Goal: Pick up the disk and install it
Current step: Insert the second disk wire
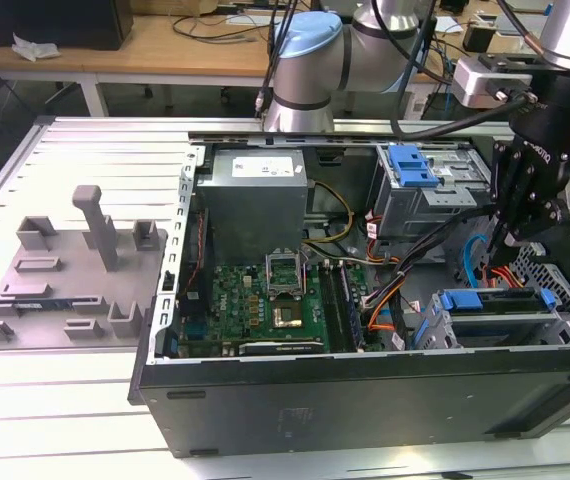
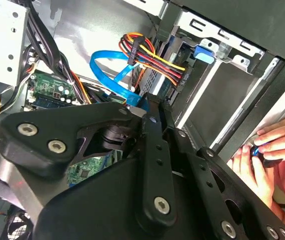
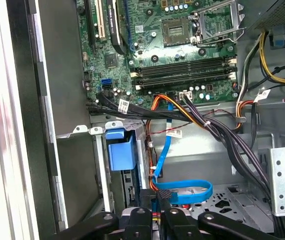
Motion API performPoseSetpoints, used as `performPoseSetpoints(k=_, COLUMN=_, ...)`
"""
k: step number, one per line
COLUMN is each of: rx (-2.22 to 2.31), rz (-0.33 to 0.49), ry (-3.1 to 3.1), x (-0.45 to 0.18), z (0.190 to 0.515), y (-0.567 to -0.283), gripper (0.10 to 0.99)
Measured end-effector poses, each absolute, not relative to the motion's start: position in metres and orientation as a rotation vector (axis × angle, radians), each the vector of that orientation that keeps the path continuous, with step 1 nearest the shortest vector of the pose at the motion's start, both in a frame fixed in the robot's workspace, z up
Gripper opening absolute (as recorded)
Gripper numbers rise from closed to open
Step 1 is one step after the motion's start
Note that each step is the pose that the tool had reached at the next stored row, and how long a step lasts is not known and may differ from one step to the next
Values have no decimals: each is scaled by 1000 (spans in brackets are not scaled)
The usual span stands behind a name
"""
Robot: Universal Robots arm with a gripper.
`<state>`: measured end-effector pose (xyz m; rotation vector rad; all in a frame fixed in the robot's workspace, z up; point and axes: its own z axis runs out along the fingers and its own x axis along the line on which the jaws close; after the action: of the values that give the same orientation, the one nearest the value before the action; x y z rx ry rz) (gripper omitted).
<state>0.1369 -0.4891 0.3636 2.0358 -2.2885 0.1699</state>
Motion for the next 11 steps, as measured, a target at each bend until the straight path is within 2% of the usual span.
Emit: performPoseSetpoints(k=11, rx=2068, rz=166, ry=-2332, x=133, z=363, y=-515, gripper=161)
